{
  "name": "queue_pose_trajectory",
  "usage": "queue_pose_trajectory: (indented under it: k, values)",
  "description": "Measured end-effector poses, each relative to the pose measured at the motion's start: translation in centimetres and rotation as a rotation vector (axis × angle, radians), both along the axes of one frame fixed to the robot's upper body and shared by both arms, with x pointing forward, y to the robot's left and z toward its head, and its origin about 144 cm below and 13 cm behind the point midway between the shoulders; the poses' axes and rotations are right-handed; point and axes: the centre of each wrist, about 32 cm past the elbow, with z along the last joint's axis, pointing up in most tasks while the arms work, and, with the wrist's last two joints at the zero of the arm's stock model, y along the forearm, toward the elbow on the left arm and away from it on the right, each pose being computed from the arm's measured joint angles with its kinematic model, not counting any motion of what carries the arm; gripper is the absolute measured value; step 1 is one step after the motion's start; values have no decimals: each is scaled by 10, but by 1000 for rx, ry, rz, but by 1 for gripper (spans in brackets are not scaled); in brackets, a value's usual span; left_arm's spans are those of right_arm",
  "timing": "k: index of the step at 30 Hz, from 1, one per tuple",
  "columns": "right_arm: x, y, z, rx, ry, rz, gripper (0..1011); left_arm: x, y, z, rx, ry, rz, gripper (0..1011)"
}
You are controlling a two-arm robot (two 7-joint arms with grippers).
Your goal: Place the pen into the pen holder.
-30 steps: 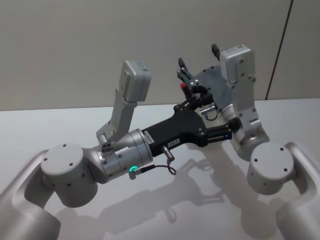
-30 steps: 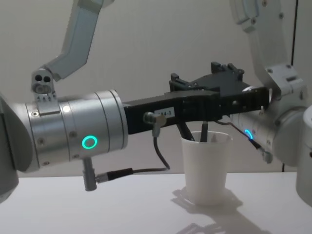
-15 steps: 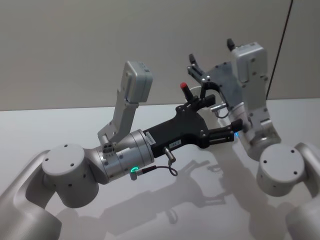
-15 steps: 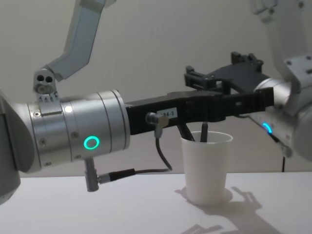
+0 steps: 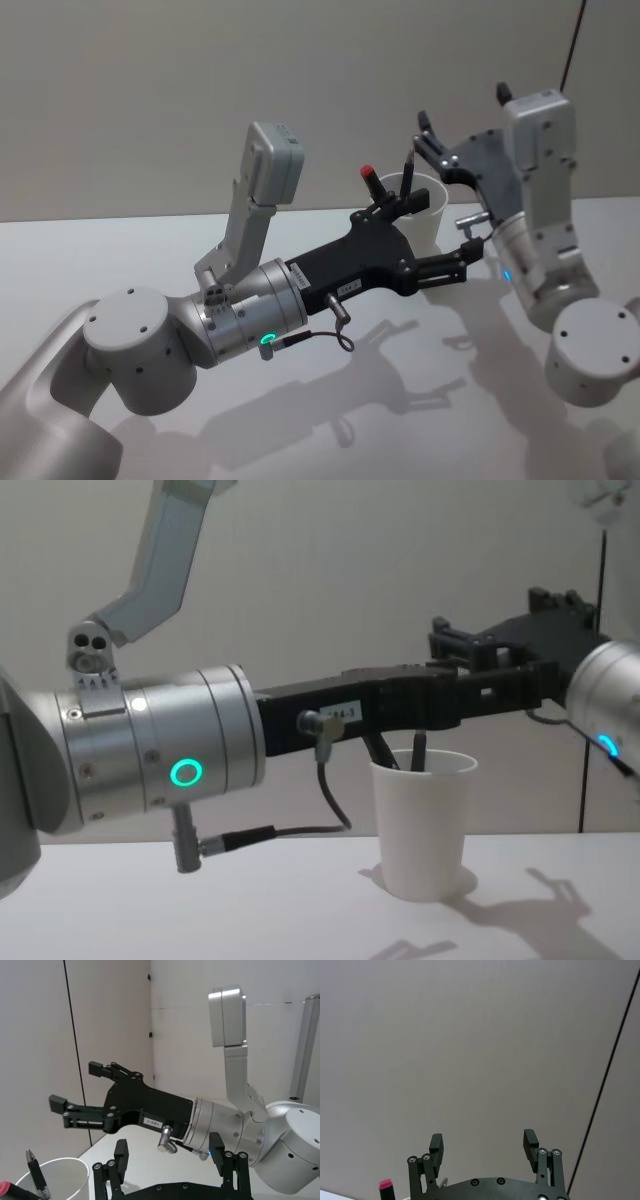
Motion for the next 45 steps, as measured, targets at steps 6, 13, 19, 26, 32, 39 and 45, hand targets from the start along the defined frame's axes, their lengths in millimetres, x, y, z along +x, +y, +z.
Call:
queue_pose_trajectory:
  k: [6, 13, 19, 26, 32, 39, 45]
  values:
    - [-5, -8, 1, 4, 4, -23, 1001, 0, 0, 0, -1, 0, 1, 1001]
    - [-13, -18, 3, 5, 9, -47, 1001, 0, 0, 0, -1, 0, 2, 1001]
    - [-21, -26, 4, 4, 15, -69, 1001, 0, 0, 0, -1, 0, 2, 1001]
    - [-28, -34, 5, 2, 20, -91, 1001, 0, 0, 0, -1, 0, 2, 1001]
    - [-30, -35, 3, 7, 29, -85, 1001, 0, 1, 0, 4, -1, 17, 1001]
    - [-36, -45, -3, 30, 73, -48, 1001, -2, 2, -4, 30, -12, 87, 1001]
    - [-45, -57, -10, 61, 125, -3, 1001, -5, 4, -7, 62, -32, 177, 1001]
